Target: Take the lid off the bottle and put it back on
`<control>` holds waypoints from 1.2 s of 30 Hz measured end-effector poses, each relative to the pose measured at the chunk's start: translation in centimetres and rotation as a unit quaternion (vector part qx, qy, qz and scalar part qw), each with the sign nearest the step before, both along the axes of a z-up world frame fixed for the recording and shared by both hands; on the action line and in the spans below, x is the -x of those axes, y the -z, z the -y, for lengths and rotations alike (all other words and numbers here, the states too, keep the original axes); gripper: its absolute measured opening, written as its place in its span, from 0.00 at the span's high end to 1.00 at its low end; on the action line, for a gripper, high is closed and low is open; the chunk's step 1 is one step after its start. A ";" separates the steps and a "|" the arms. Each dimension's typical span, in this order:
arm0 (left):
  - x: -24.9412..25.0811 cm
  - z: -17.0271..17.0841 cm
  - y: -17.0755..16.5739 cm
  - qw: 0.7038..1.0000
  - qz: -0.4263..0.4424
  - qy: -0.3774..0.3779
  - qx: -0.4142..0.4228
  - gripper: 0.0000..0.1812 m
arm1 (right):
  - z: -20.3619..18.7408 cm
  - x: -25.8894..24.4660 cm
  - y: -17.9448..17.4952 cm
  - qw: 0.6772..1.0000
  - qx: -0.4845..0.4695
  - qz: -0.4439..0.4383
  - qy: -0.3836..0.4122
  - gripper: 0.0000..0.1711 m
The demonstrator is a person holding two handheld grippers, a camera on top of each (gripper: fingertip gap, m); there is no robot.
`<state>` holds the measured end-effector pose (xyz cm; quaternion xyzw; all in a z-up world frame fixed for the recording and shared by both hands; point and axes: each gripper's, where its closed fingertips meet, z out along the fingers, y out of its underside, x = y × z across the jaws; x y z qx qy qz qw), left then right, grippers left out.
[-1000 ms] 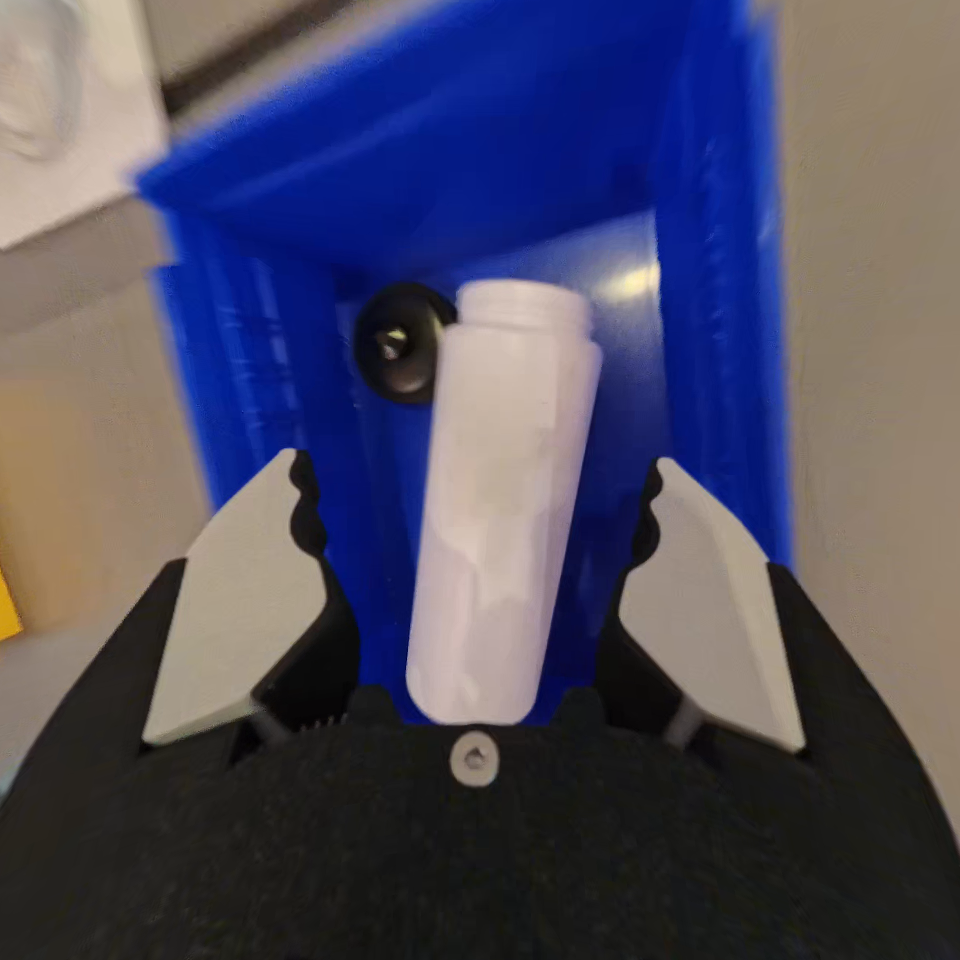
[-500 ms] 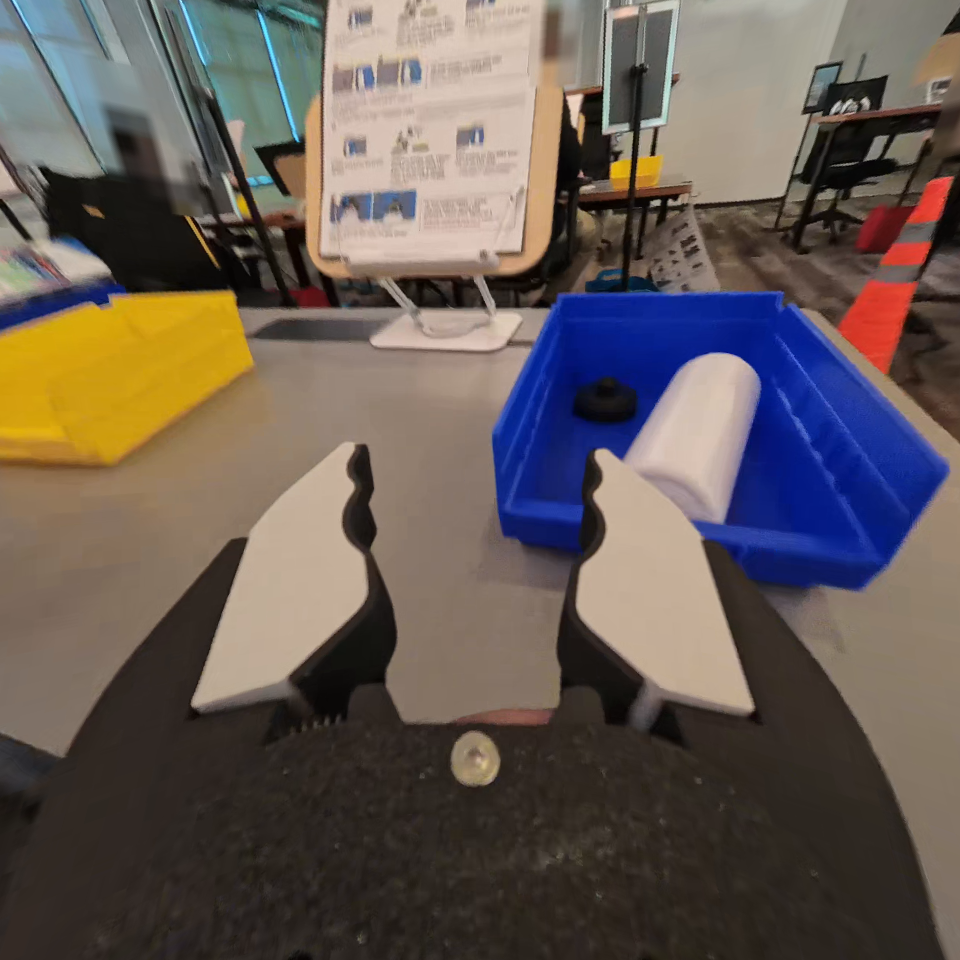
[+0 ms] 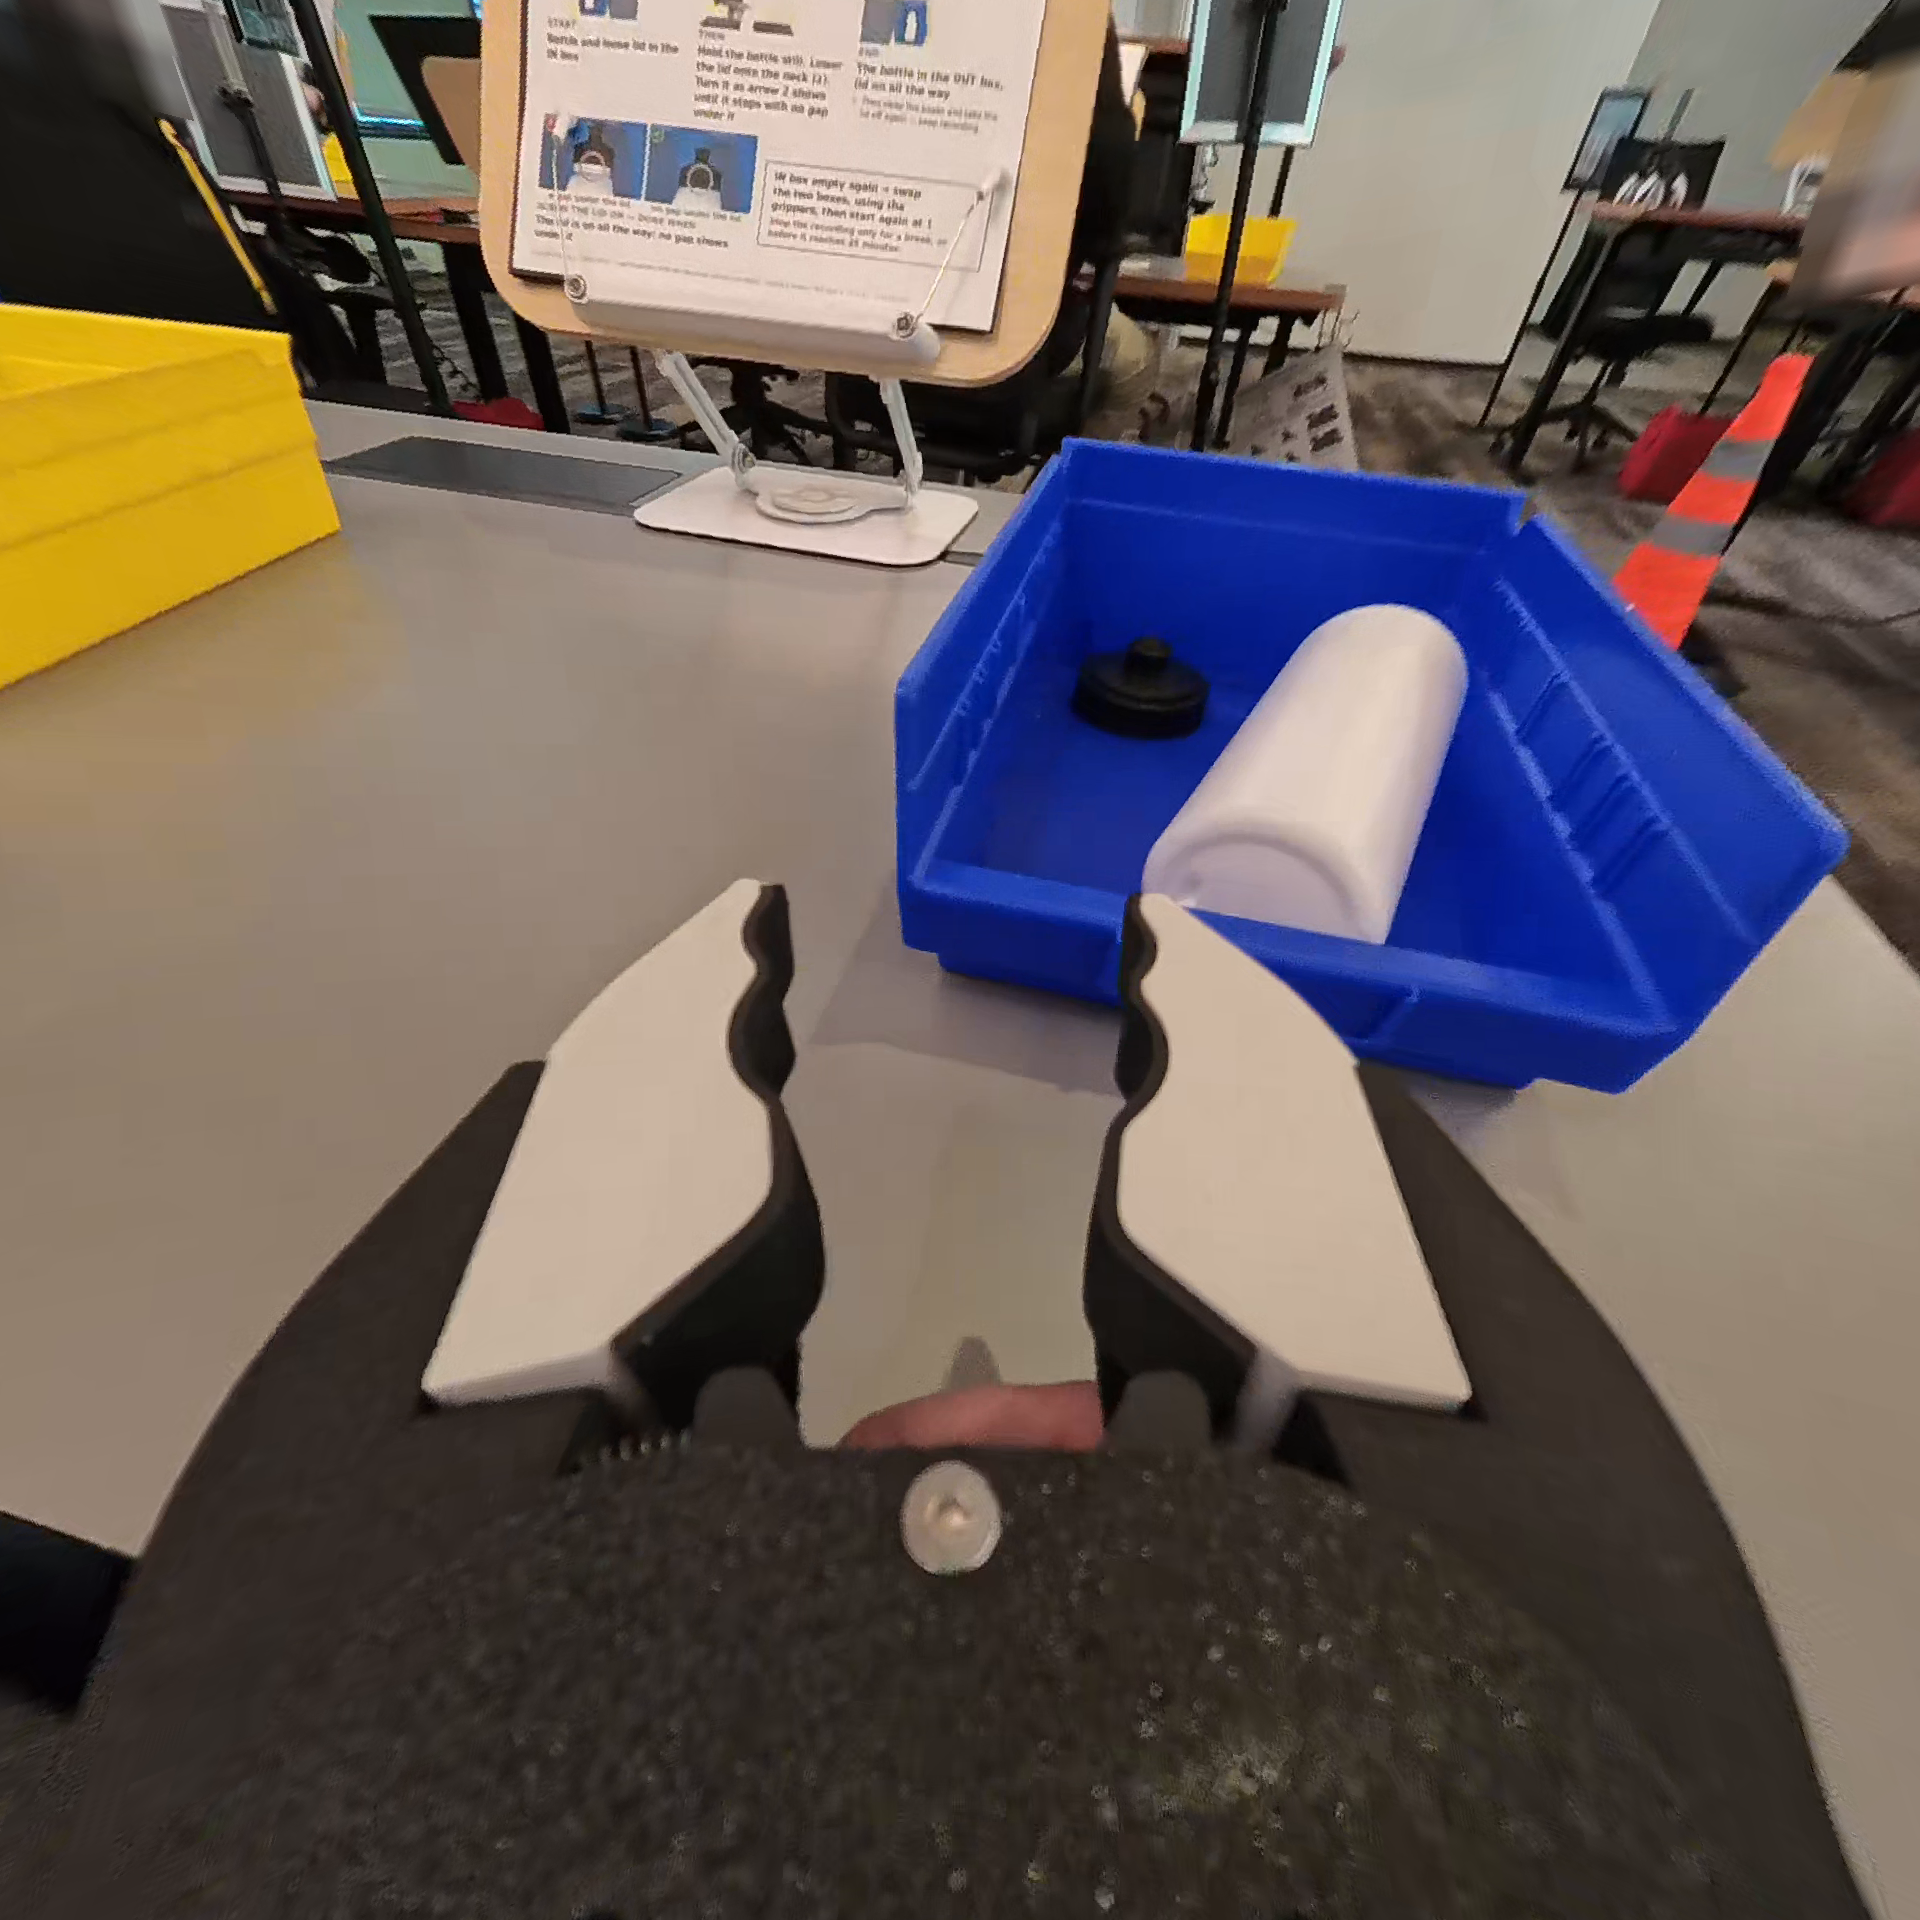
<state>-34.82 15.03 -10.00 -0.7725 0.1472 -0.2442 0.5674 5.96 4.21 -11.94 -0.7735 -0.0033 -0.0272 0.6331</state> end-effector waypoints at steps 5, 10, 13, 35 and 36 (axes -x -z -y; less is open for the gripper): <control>-0.4 0.5 0.3 0.999 0.044 0.018 0.012 0.64 | -0.2 -0.2 0.3 1.000 0.004 -0.027 0.003 0.65; -0.9 0.8 -0.3 0.999 0.034 0.028 -0.001 0.64 | -0.2 -0.4 0.8 0.999 0.014 -0.042 0.003 0.64; -2.0 1.4 0.1 0.998 0.036 0.054 0.014 0.64 | -0.3 -0.2 0.9 0.999 0.015 -0.038 -0.005 0.67; -6.2 4.1 1.7 0.989 -0.071 0.126 -0.010 0.64 | -10.3 6.6 3.4 0.987 0.105 -0.092 -0.077 0.55; -6.7 4.2 1.8 0.989 -0.073 0.130 -0.011 0.64 | -9.8 7.8 3.3 0.984 0.112 -0.094 -0.104 0.57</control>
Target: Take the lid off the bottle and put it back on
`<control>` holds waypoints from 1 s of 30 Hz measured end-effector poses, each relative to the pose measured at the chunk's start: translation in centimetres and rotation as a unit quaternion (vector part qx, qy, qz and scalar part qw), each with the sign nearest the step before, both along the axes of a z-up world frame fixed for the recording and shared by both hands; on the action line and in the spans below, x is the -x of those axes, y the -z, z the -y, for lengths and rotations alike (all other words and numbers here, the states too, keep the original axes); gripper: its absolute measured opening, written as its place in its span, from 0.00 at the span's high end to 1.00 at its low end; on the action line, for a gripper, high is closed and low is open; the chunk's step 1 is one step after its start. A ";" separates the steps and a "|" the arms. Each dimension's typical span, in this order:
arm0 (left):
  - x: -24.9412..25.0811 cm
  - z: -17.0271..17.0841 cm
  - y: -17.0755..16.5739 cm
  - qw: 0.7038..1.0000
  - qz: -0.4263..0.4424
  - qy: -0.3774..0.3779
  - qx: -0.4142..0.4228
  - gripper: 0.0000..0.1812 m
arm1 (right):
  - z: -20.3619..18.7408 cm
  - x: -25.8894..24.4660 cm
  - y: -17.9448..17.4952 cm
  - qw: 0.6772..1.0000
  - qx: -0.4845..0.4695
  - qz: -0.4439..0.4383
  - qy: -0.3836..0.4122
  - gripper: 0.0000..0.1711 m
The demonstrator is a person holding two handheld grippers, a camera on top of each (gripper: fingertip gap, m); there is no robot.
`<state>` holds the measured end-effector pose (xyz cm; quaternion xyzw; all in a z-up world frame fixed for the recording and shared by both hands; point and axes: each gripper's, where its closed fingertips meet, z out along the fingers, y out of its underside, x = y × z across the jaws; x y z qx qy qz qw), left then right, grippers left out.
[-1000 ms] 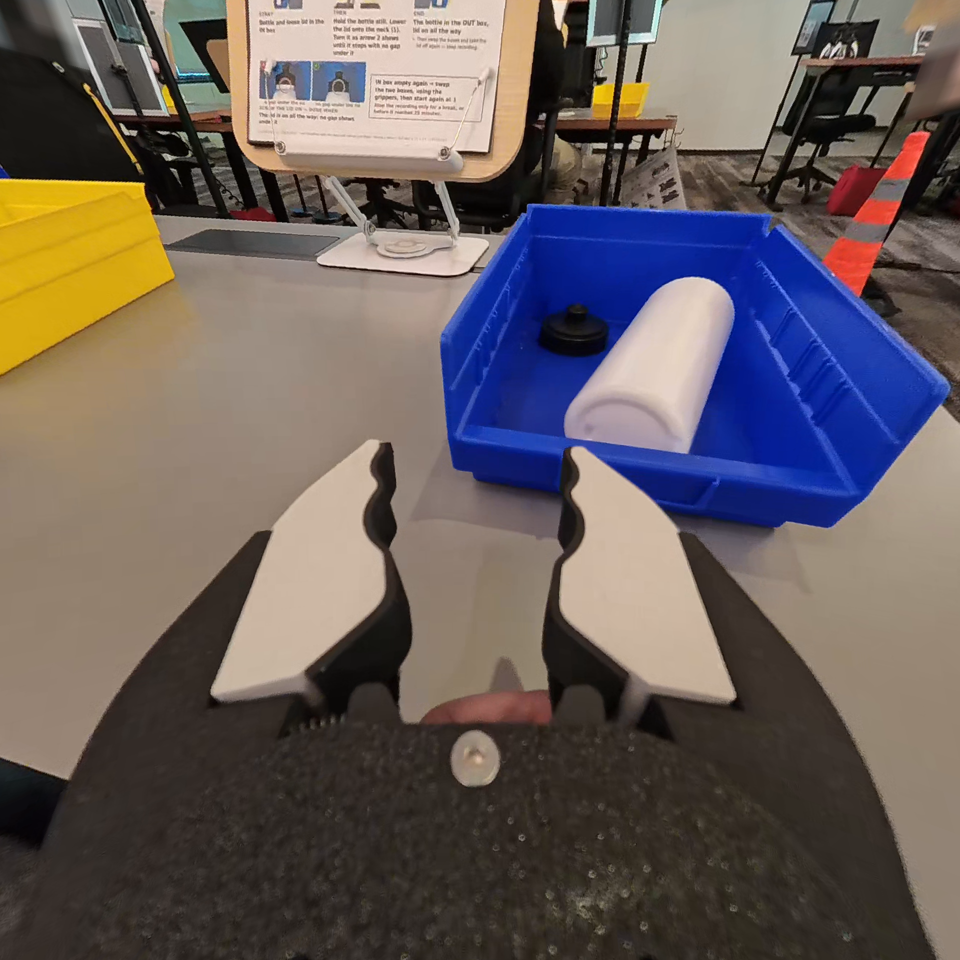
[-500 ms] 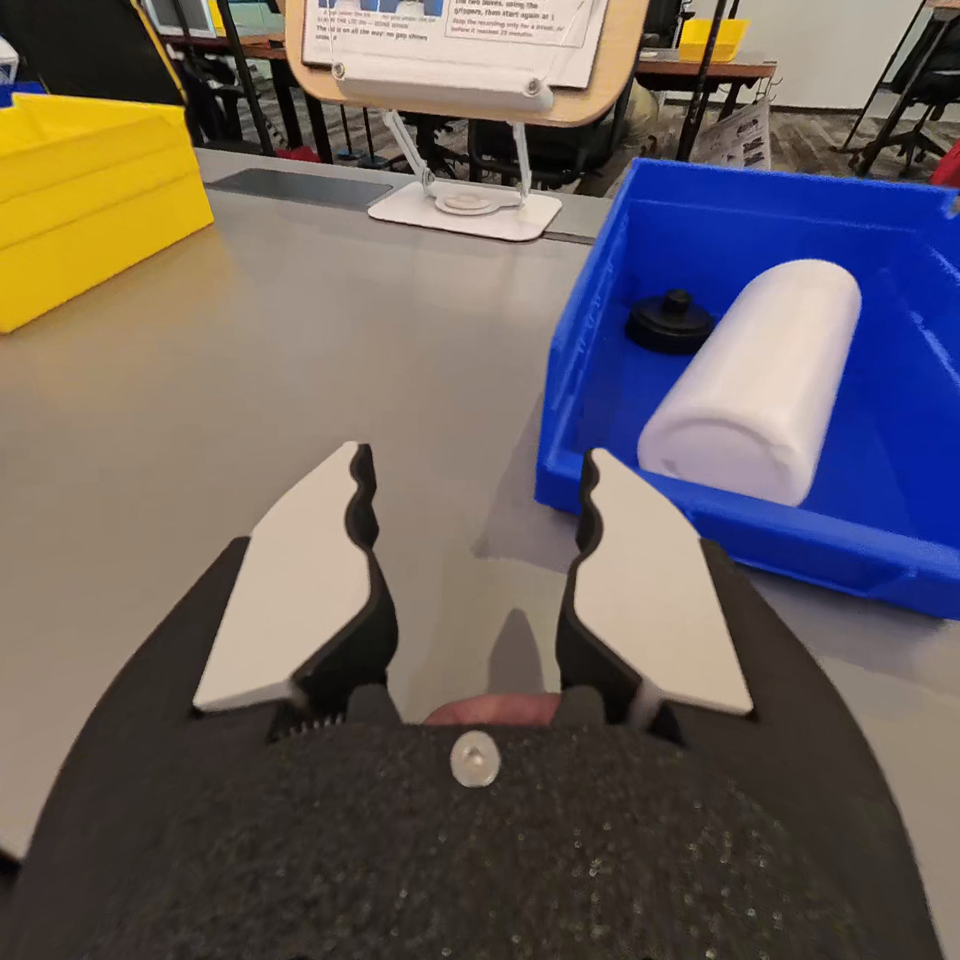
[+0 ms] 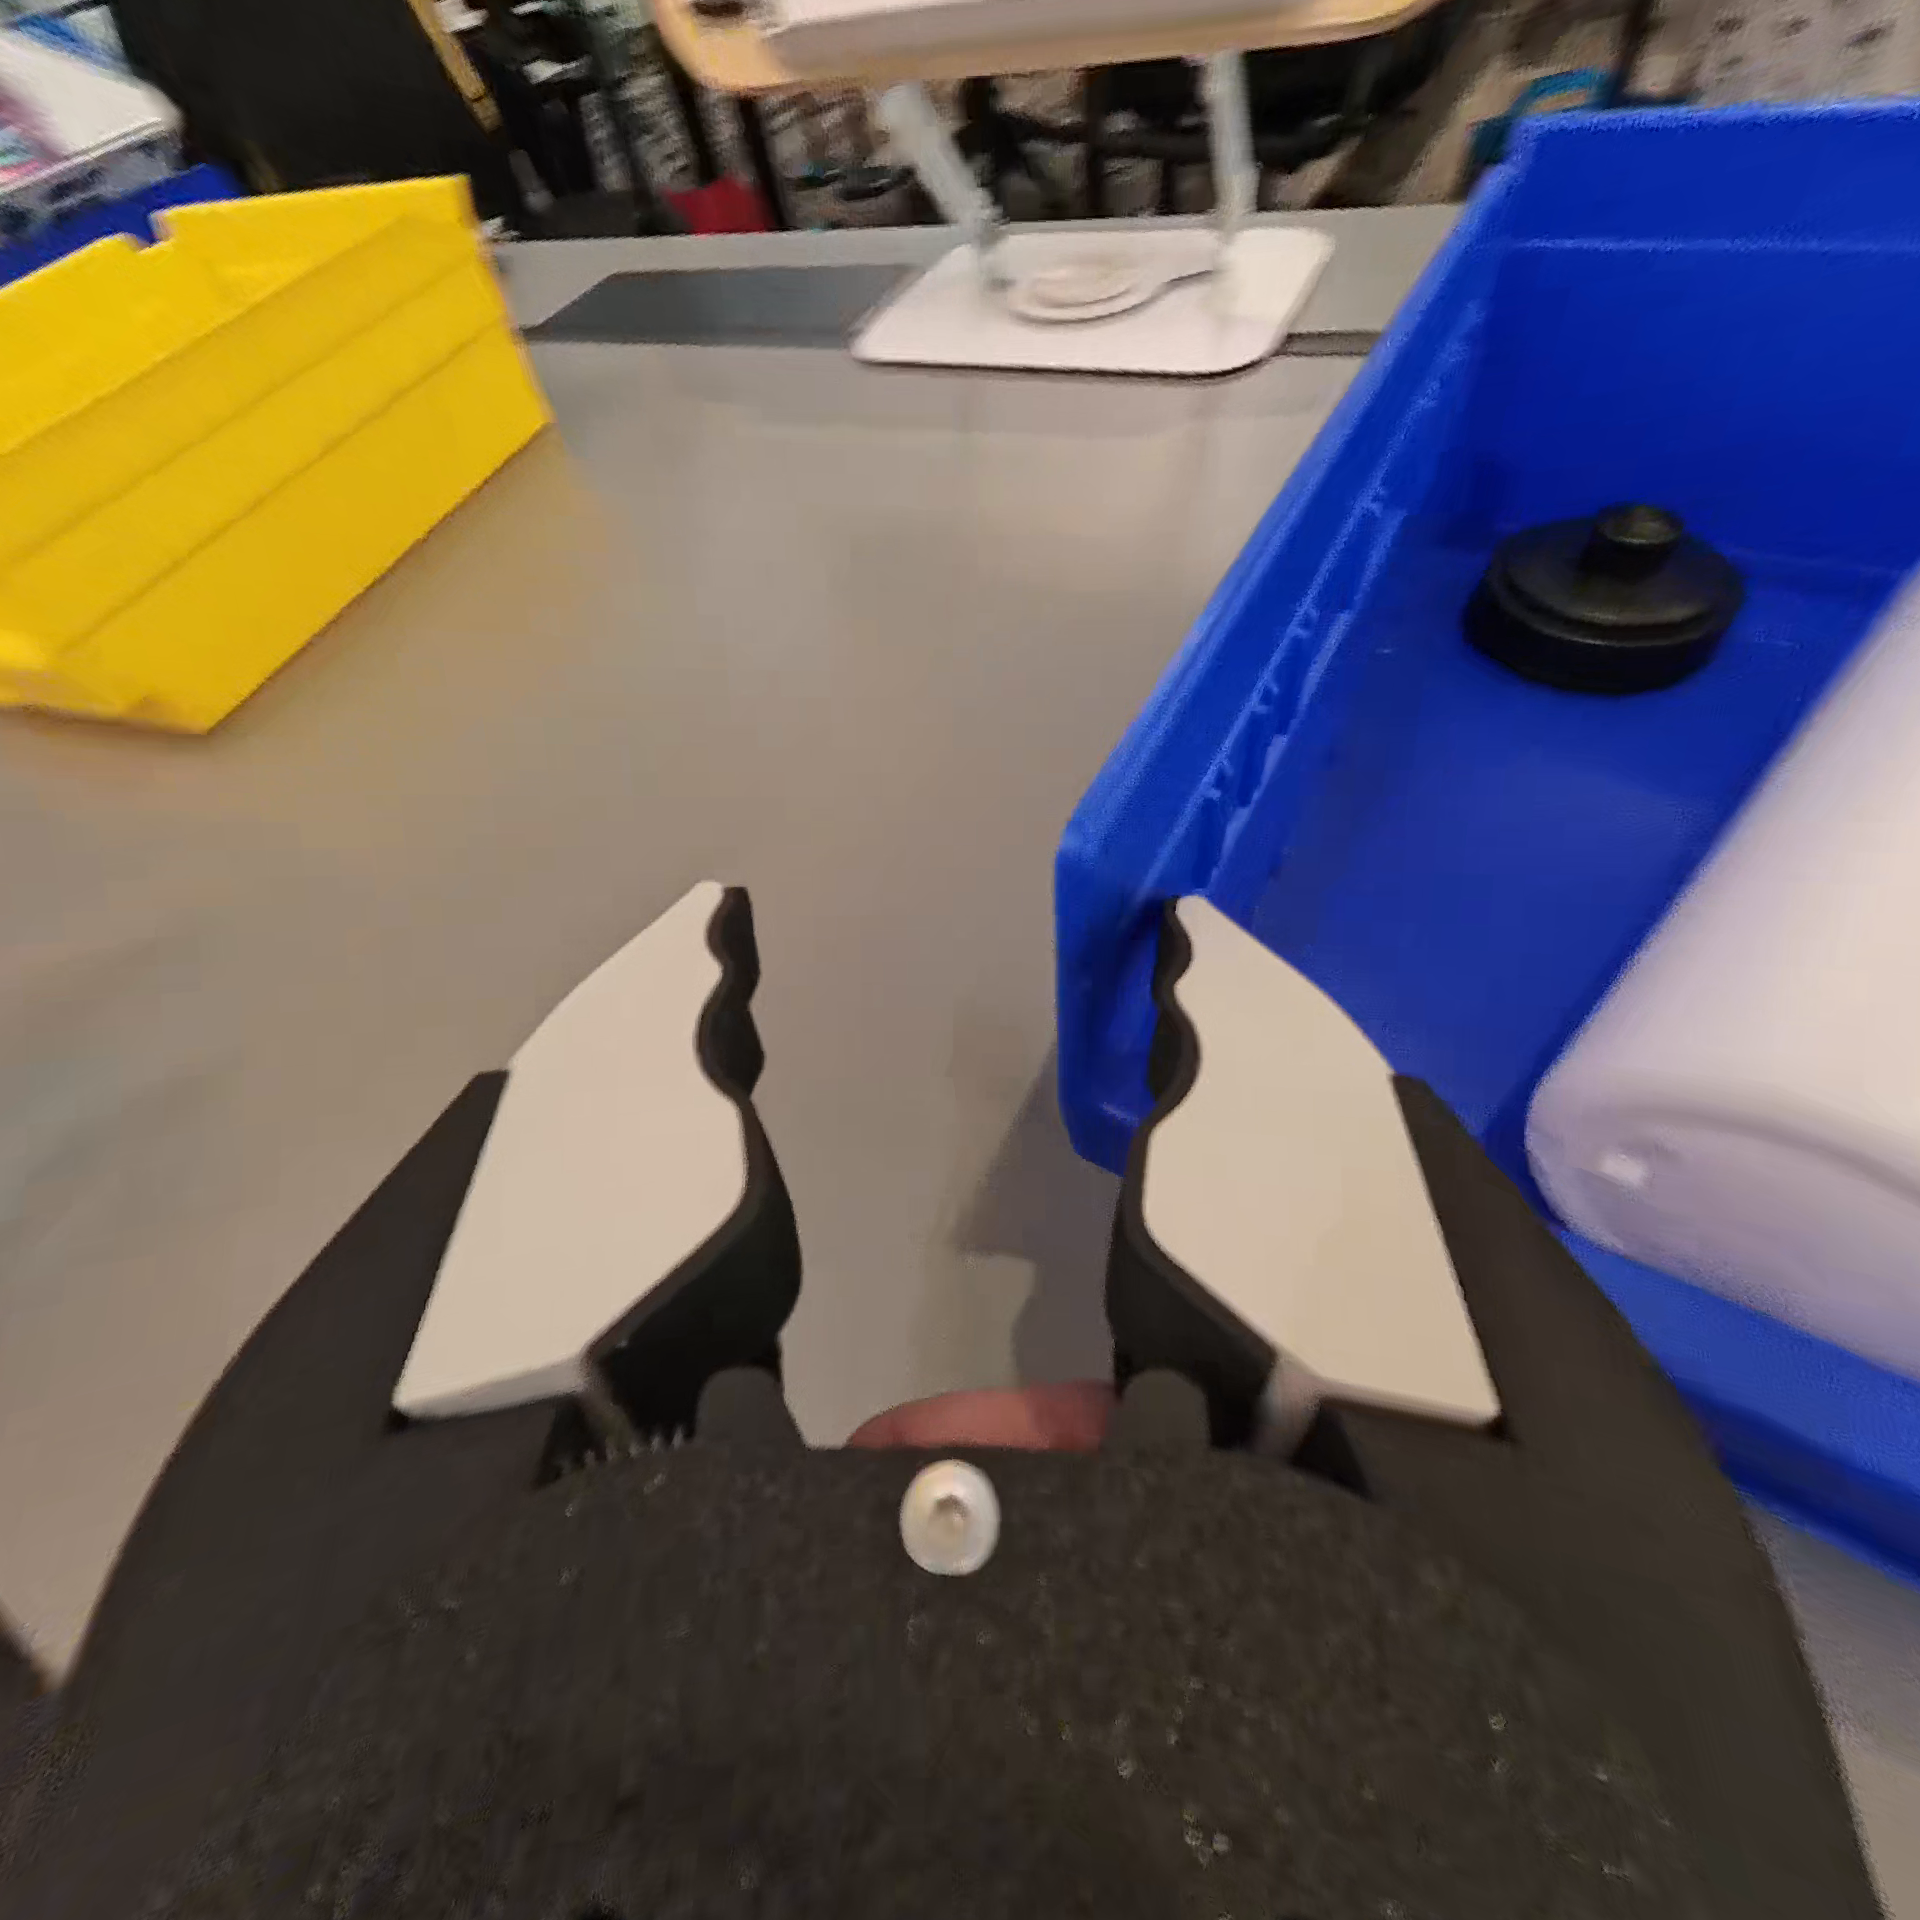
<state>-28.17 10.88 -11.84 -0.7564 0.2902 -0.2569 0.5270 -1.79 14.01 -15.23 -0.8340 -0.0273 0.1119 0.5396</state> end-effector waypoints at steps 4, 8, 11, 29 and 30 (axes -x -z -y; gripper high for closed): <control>-5.1 0.6 0.8 0.998 -0.016 0.064 0.012 0.60 | 3.3 2.9 -2.1 0.999 -0.034 -0.010 -0.035 0.61; -13.1 1.2 1.2 0.992 -0.029 0.117 0.029 0.55 | 8.1 1.4 -5.8 0.991 -0.123 0.050 0.034 0.62; -20.0 0.9 1.1 0.991 -0.037 0.124 0.020 0.56 | 11.2 -4.0 -8.0 0.968 -0.170 0.097 0.154 0.71; -21.9 -4.6 1.7 0.996 -0.049 -0.051 0.045 0.98 | 7.9 -12.4 -2.3 0.965 -0.032 0.037 0.256 0.98; -20.7 -4.9 1.3 0.996 -0.043 -0.056 0.054 0.98 | 7.4 -11.6 -3.0 0.964 -0.042 0.052 0.256 0.98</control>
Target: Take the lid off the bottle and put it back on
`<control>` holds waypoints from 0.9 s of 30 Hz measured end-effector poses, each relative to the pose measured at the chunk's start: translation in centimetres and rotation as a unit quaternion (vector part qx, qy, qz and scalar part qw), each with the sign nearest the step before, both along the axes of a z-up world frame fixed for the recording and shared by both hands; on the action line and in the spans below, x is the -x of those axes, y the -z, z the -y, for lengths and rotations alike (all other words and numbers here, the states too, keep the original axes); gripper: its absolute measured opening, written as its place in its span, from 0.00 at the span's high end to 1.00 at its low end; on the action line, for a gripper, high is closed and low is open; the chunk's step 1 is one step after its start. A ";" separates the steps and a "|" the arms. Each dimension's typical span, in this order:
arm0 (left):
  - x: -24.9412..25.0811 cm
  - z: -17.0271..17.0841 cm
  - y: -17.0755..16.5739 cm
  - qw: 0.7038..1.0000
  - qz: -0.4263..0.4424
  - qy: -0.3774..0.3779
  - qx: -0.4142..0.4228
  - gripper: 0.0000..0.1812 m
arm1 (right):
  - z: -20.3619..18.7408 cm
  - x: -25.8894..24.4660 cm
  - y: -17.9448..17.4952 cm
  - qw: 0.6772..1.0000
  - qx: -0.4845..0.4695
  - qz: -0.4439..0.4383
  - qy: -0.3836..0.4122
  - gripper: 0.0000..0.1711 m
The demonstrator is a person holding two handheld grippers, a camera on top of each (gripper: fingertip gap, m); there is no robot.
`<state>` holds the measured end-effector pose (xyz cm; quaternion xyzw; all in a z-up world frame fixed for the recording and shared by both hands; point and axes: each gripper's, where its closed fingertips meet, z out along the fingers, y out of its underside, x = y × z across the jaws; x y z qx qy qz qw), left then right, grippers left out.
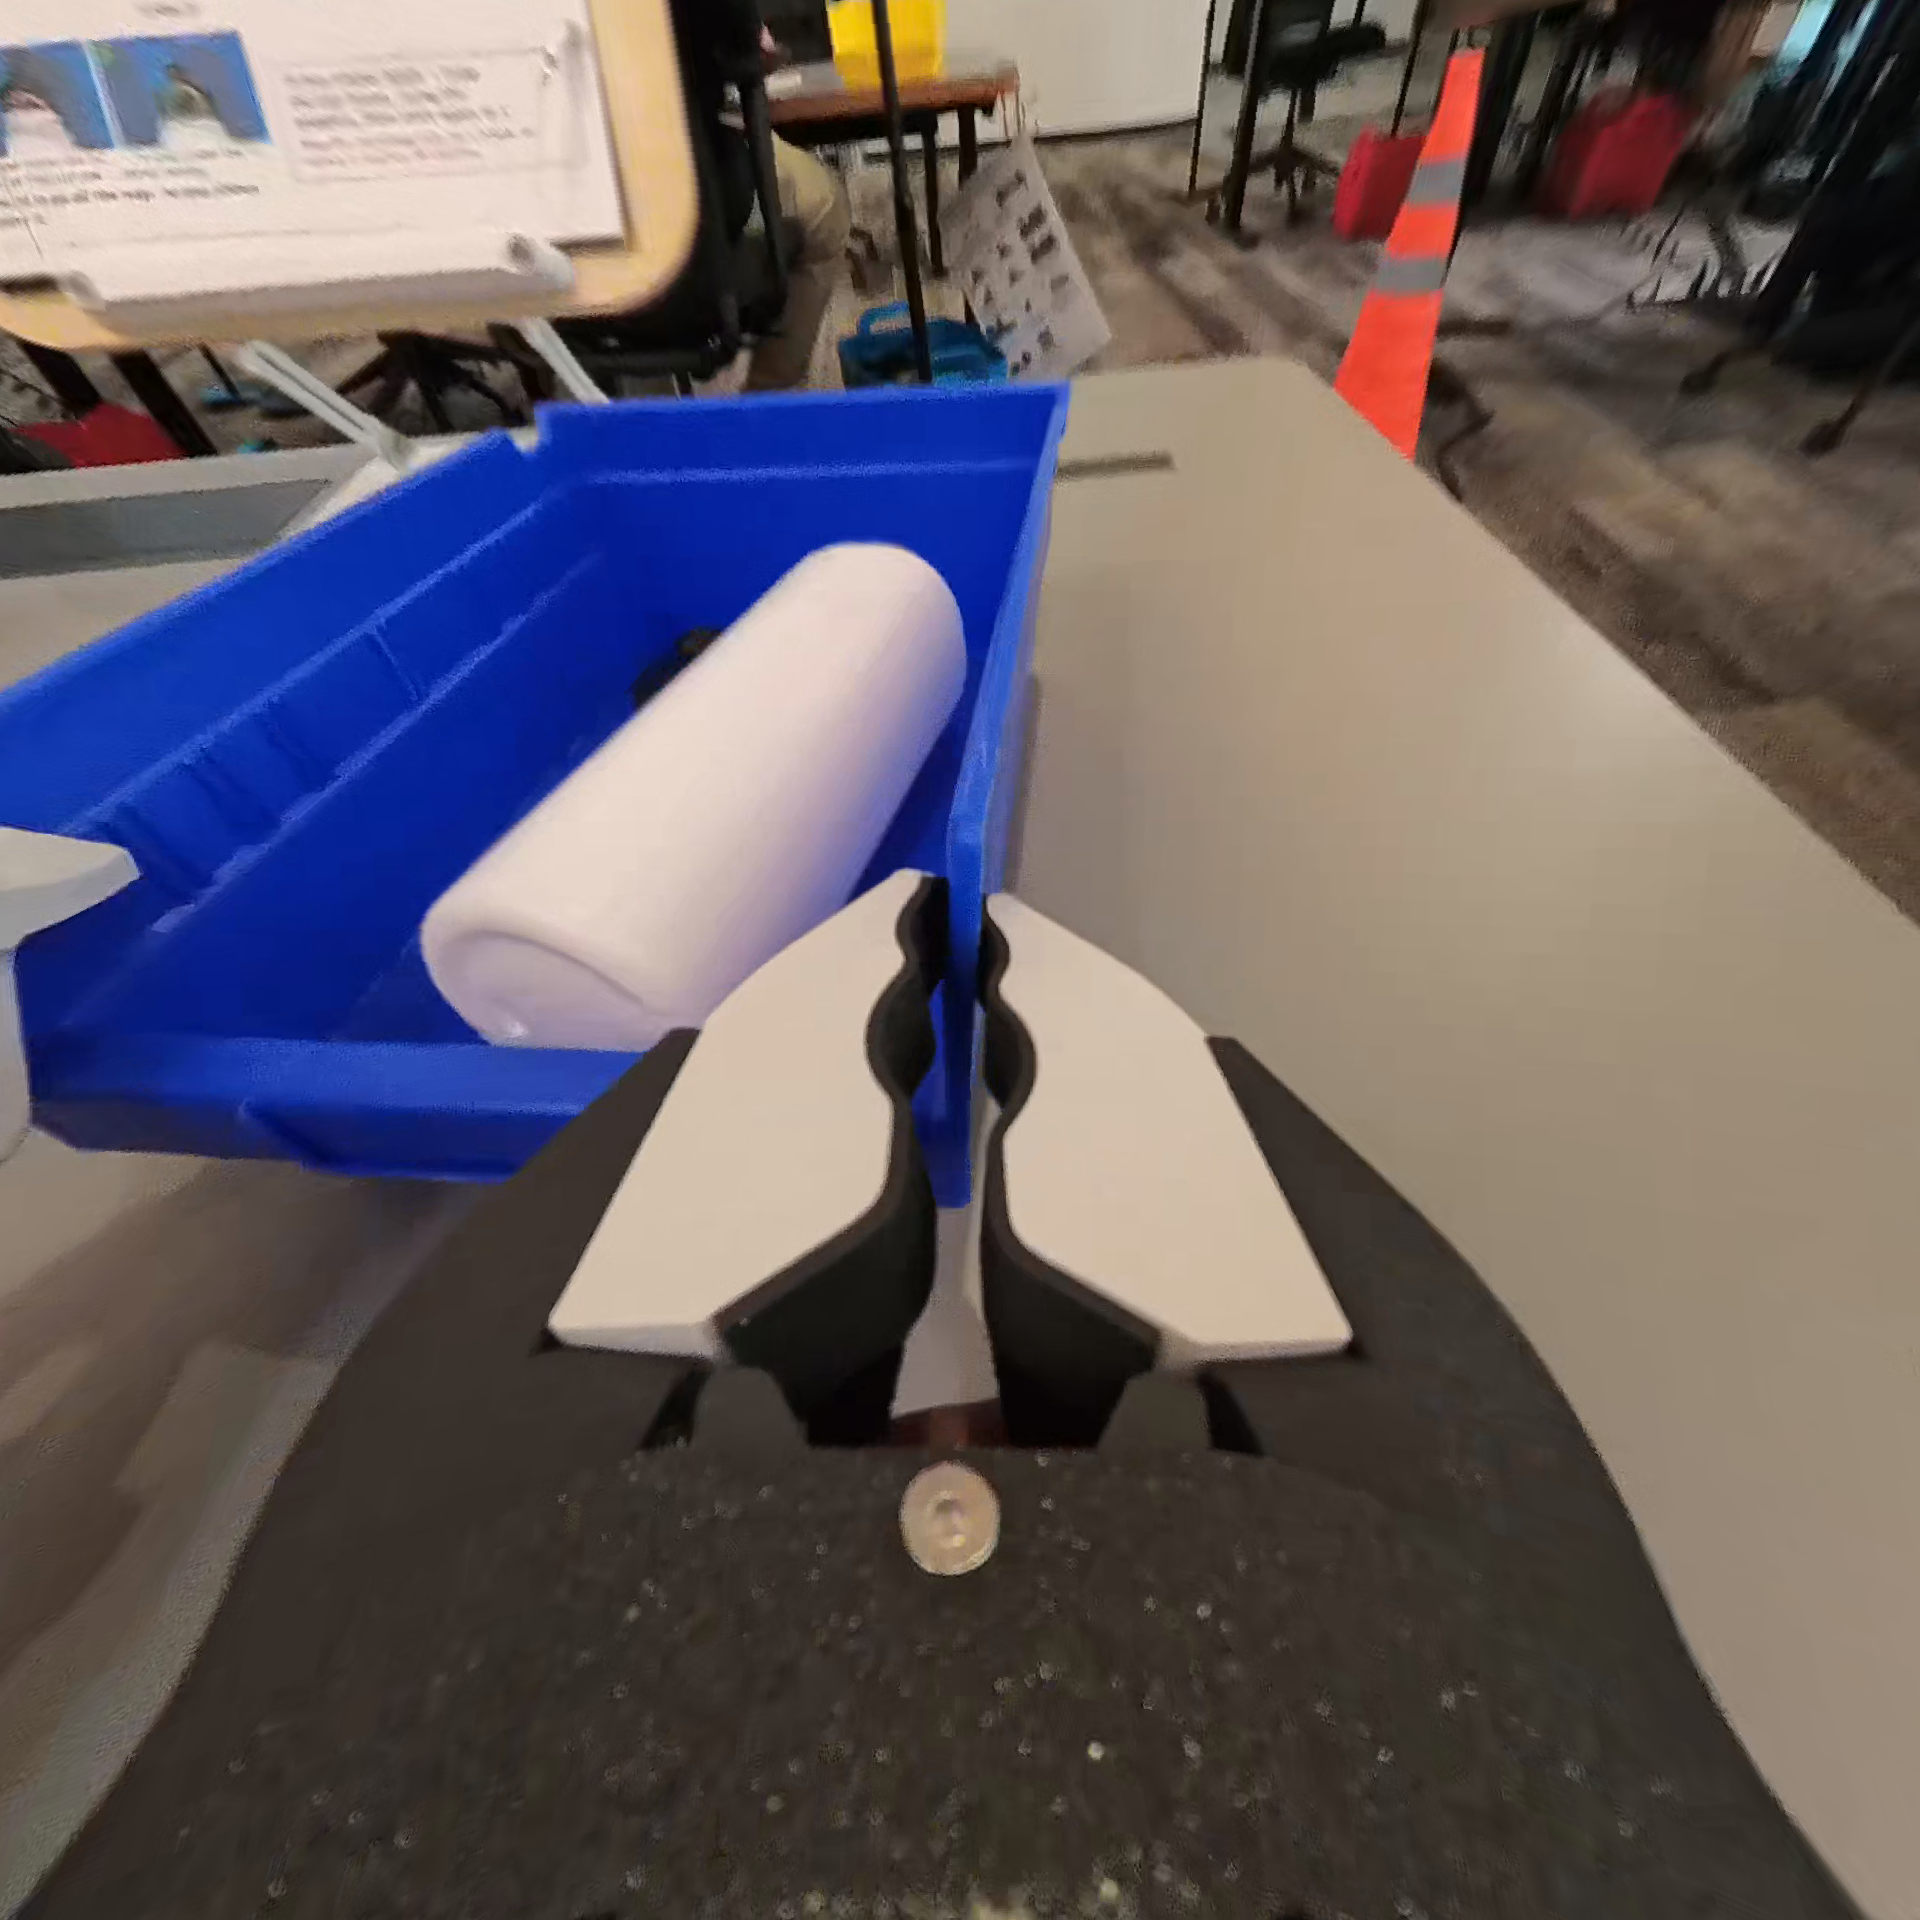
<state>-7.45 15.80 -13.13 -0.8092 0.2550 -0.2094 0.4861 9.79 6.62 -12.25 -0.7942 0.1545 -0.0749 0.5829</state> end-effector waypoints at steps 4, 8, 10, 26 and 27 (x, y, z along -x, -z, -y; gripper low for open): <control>6.0 -2.4 -1.7 0.999 0.011 -0.041 -0.013 0.98 | -4.0 4.9 -2.4 0.999 -0.039 0.006 -0.035 0.98; 13.0 -5.5 -3.0 0.993 -0.007 -0.103 -0.054 0.98 | -8.9 11.1 -3.3 0.996 -0.045 0.011 -0.081 0.98; 15.6 -6.8 -2.7 0.991 -0.017 -0.119 -0.058 0.98 | -11.0 13.9 -2.7 0.994 -0.035 -0.004 -0.107 0.98; 24.0 1.6 0.0 1.000 0.015 0.022 0.015 0.56 | -6.4 22.1 -1.4 0.922 0.047 -0.019 -0.383 0.82; 25.8 2.0 -0.7 1.000 0.031 0.001 0.006 0.59 | -4.7 22.7 -1.2 0.906 0.055 -0.002 -0.419 0.84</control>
